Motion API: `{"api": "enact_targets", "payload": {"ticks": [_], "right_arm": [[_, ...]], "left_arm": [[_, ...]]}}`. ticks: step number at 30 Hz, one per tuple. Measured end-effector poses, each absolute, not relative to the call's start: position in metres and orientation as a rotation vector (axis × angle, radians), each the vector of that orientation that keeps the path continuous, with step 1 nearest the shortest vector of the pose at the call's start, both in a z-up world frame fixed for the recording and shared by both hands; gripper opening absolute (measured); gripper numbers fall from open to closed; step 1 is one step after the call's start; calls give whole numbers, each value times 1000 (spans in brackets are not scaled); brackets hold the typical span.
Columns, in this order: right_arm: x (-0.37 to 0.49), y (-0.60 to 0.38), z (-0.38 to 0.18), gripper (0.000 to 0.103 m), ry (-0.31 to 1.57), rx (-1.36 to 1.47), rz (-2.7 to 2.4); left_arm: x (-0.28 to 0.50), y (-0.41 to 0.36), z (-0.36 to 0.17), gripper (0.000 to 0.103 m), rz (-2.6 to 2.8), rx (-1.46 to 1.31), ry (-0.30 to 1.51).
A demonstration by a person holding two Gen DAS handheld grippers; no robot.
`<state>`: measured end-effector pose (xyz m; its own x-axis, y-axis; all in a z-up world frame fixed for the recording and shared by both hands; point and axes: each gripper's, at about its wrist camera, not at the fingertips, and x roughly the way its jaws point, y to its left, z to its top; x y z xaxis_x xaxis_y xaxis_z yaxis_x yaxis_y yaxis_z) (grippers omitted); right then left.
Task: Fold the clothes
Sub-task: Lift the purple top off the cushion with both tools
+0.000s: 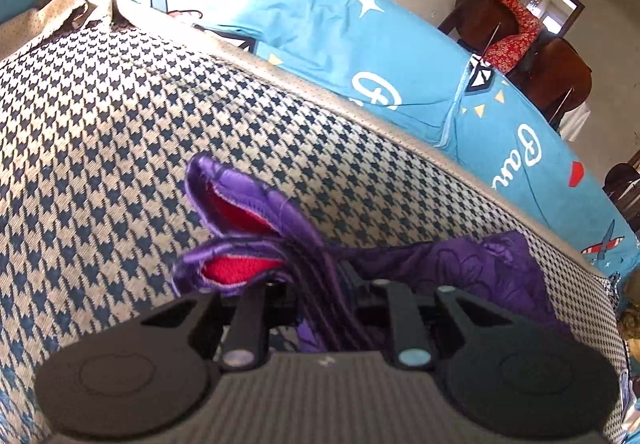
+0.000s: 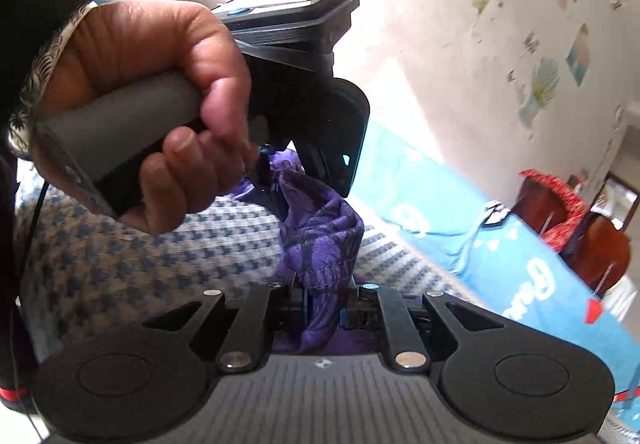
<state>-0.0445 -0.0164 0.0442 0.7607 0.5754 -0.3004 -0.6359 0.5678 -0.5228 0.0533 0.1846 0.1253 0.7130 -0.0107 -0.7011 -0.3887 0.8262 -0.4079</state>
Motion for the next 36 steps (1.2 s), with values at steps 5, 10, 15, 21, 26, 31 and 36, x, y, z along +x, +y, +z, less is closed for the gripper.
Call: {"api": "enact_targets", "payload": {"ticks": [5,10,15,21,26,31,36], "right_arm": [[-25,-44,59,12,72,-614,654],[-1,-73,78,12,56,-561,581],[33,-93,86,12,49,-524,512],[59,-134,104,12,89,-456,417],[75,-160,108,12,199,-394,346],[81,-175,103,12,296,-379,310],[75,-187,97,12,361,-368,290]], "left_arm": [[64,151,151,18,186,-553,714],[93,109,179,18,135,-515,691],[128,63,199,18,70,-469,687],[173,6,202,18,-14,-412,709],[209,-36,180,18,-50,-344,763],[230,-59,152,18,-63,-327,819],[241,-75,139,18,-74,-311,844]]}}
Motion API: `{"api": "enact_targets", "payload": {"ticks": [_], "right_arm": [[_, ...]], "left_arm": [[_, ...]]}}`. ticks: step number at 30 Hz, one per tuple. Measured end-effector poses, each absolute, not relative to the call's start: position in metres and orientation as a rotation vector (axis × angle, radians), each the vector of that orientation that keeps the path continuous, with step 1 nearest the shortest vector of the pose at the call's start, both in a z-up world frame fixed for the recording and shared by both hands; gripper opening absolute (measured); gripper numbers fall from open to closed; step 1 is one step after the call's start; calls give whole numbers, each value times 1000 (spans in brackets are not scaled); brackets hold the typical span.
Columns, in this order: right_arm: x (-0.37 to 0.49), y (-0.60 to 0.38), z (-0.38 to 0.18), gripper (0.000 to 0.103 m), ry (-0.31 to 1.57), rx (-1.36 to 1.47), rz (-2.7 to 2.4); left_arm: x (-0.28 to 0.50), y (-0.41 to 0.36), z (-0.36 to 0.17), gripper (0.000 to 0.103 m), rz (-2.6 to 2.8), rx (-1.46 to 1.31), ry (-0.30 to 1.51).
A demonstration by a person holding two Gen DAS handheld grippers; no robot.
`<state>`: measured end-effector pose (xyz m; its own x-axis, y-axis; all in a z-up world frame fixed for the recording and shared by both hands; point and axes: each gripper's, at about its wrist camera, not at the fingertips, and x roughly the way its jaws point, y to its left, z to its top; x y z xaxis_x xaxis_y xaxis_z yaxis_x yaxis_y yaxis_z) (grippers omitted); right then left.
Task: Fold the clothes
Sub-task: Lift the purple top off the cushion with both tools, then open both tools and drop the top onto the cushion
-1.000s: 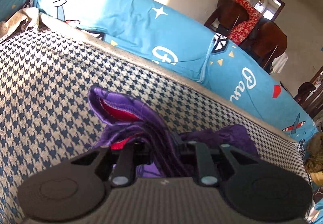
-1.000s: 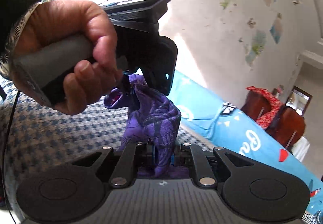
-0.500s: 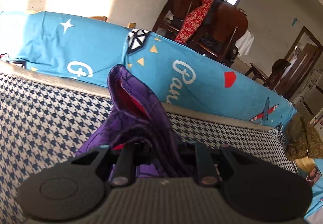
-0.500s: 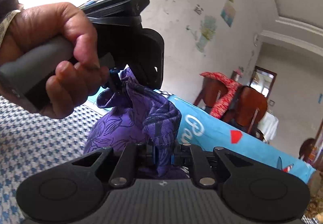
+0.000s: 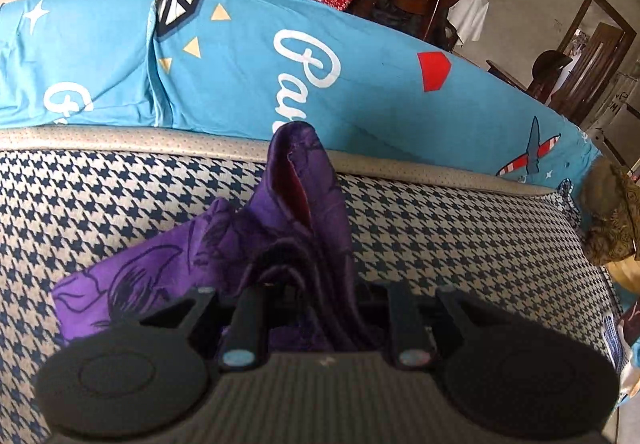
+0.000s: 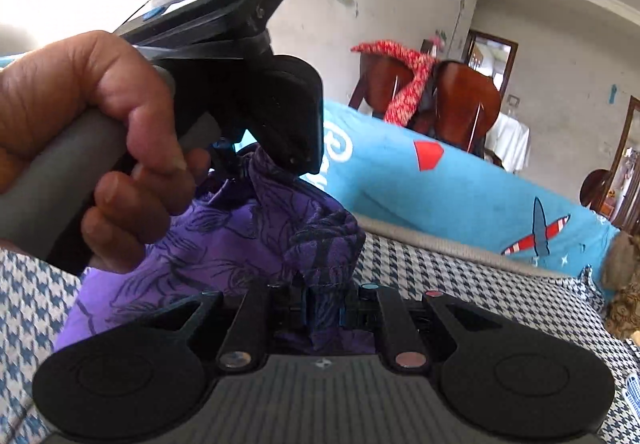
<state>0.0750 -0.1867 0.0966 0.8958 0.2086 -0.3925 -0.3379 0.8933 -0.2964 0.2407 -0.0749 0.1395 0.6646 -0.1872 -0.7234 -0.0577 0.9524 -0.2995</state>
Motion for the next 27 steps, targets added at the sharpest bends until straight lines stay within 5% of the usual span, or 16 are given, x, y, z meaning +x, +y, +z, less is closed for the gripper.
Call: {"api": "enact_targets", "payload": {"ticks": [4,9,12,27], "right_arm": [[81,-191,91,12,391,-369,267],[107,-202,80,17,489,-314,228],[114,-210,75,24,553,-272,174],[114,-261,101,27,505,-86,145]], "left_arm": [[246,-85,133,24,-92,-293,861],[248,-95,132,58,-139,-305,872],[245,-100,140,68,-177,-314,866],[193,-28,197,83,-71,-231,791]]}}
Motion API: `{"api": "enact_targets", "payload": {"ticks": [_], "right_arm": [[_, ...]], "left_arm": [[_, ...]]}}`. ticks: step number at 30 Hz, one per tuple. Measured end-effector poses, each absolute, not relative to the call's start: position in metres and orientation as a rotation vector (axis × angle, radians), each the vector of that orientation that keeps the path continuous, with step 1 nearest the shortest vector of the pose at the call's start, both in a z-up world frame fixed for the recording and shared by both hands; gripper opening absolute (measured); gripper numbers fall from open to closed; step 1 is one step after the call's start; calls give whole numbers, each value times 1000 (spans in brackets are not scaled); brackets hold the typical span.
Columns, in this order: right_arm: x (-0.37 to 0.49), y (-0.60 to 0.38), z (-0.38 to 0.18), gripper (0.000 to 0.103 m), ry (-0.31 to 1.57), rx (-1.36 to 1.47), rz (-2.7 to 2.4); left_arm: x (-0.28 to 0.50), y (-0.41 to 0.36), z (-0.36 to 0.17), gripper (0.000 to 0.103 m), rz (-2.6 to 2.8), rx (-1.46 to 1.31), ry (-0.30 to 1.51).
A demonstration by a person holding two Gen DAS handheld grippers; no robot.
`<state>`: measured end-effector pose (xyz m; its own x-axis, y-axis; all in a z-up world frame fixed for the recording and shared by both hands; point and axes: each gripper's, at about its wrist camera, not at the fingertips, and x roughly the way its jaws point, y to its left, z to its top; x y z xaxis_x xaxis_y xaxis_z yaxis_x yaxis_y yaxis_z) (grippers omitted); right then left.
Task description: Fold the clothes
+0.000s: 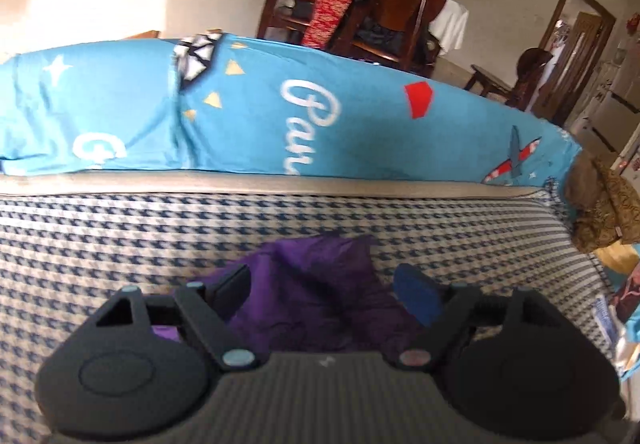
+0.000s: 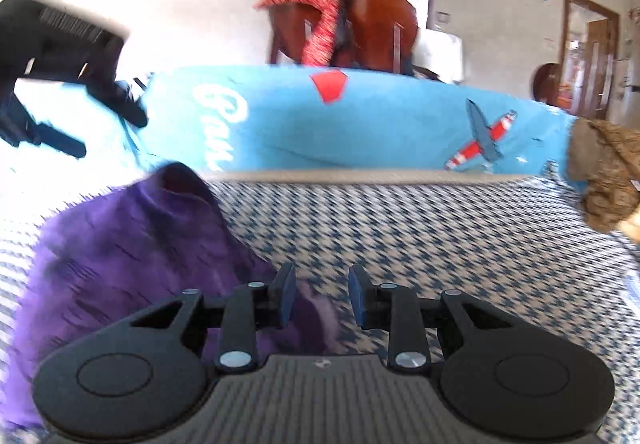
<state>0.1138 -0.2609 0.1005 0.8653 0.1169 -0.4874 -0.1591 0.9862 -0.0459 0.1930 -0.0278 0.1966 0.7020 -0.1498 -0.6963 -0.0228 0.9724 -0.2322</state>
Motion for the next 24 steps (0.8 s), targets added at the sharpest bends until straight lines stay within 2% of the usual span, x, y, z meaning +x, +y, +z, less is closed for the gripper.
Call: {"api": "enact_targets", "payload": {"ticks": [4,10,18,24], "right_arm": [[120,-264,109,27,496,-2,280],[123,-236,109,27,521,-26,353],[149,-209,103,27,534,-37,432],[177,-196,102,28,554,24,451]], "left_arm": [[170,8,196,87,-2,-214,802],[140,53,170,90,65,-218,858],[143,81,103,90,107,-345,941],[155,81,80,91,150,-381,1004]]}}
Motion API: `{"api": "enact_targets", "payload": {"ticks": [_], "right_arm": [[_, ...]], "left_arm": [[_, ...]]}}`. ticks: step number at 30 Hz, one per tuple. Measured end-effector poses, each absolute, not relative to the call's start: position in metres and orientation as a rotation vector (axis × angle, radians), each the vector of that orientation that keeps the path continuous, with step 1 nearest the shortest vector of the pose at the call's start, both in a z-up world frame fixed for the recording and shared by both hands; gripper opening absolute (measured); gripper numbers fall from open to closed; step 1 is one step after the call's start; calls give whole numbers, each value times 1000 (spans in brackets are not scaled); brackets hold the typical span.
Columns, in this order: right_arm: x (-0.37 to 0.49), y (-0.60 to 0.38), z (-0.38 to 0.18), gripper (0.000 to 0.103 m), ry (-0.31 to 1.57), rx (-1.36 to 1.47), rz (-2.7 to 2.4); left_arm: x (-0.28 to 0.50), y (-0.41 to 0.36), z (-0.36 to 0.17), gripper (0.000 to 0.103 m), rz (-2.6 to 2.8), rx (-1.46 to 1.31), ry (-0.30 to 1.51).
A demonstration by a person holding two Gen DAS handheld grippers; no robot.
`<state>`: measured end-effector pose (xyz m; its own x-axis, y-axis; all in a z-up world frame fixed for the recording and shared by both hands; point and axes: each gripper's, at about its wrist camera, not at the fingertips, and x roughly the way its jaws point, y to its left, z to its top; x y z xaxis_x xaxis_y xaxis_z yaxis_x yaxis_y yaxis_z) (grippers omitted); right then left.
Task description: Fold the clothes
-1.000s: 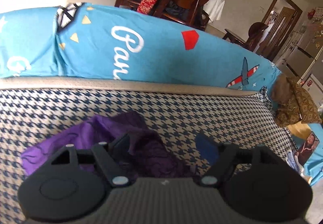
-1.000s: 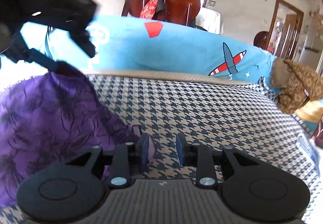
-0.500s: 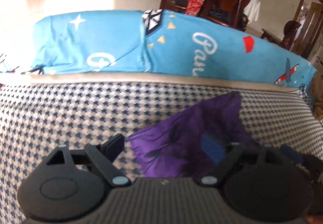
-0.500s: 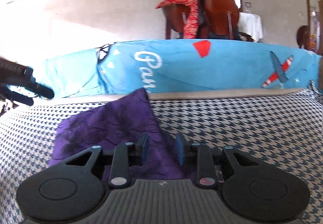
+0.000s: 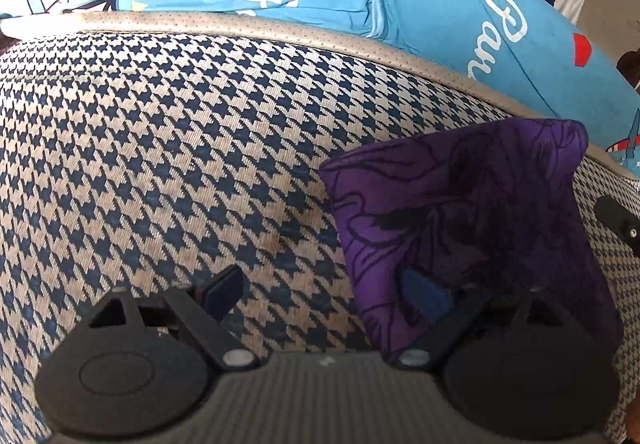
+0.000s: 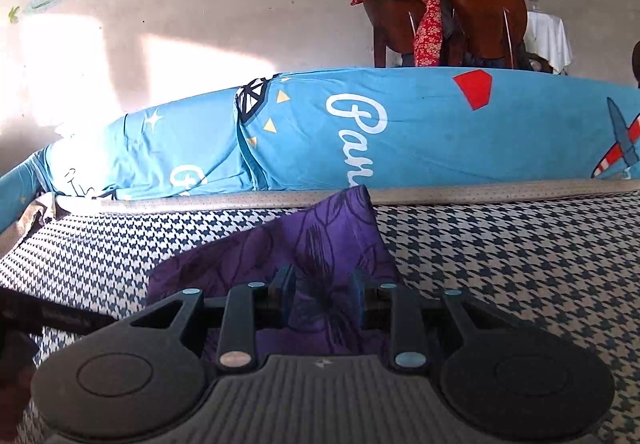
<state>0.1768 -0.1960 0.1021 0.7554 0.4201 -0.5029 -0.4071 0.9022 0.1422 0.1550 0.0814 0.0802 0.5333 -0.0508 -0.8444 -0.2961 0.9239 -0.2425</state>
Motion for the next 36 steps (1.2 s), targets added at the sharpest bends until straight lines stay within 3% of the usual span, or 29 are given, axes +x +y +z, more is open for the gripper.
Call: {"api": "enact_targets", "payload": {"ticks": [4,19,36], "right_arm": [[195,-185,98,28,577,72,448],[260,-161,69,31,639,187,322],[261,-152,70,31,632,125,280]], "left_arm": [[160,76,80,98,196,-373,1013],[165,85,77,103,211,-427,1050],[175,108,80,103,290,-469,1011]]}}
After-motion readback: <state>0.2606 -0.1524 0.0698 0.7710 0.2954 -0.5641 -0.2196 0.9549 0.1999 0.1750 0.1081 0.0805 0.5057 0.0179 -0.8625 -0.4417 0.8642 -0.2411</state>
